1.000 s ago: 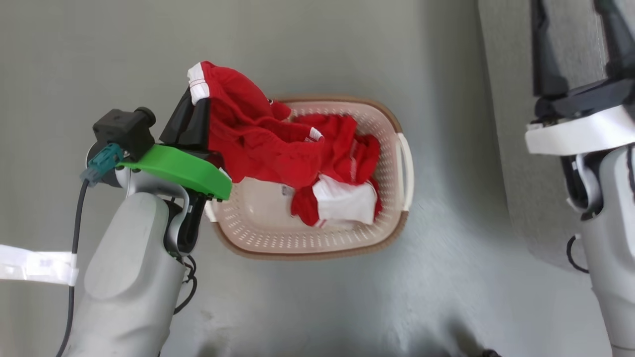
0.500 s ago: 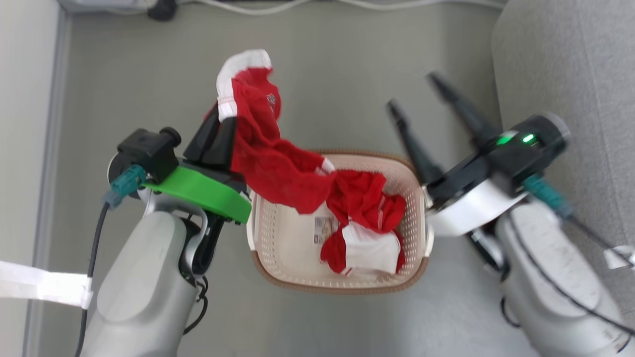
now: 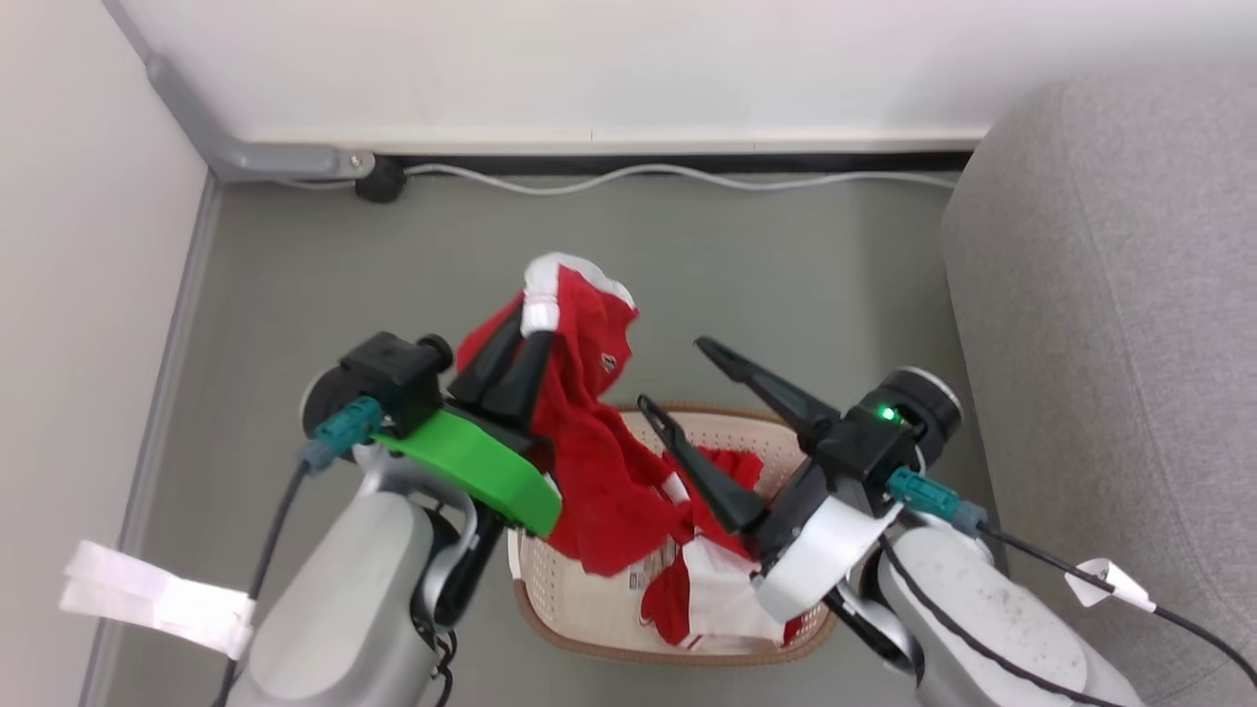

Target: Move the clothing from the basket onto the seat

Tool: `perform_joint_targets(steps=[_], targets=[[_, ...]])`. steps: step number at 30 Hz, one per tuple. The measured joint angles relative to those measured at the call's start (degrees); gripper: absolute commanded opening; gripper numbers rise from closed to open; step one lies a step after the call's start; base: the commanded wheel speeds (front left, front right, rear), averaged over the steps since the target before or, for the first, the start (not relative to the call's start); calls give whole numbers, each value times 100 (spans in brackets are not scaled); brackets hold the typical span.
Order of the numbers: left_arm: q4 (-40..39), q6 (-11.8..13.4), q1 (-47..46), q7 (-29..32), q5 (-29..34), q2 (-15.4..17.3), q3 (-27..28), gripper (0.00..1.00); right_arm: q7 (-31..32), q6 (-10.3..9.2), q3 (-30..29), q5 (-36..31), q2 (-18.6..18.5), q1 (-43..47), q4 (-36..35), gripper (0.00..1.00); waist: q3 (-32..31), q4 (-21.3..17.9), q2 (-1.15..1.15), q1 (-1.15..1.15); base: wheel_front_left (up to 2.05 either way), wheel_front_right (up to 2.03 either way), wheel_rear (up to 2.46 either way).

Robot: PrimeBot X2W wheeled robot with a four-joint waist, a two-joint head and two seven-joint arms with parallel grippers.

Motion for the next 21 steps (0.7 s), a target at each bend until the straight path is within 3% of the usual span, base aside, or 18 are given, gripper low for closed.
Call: perform_joint_targets(steps=[17,18,19,21], targets=[[-1033,0,650,692,-214,1,-768,0,1,0,174,415,-80,372,179,100,-1092,-45,0,0,0,0,0],[-1103,0,687,731,-272,1,-789,0,0,0,175,449,-87,379,216,36,-1107,-57,0,0,0,0,0],[-1173,0,727,777,-342,1,-793,0,1,0,187,479,-89,397,248,0,-1115,-71,0,0,0,0,0],[-1310,0,791,836,-358,10,-791,0,1,0,181,550,-77,456,261,0,-1109,-102,0,0,0,0,0]])
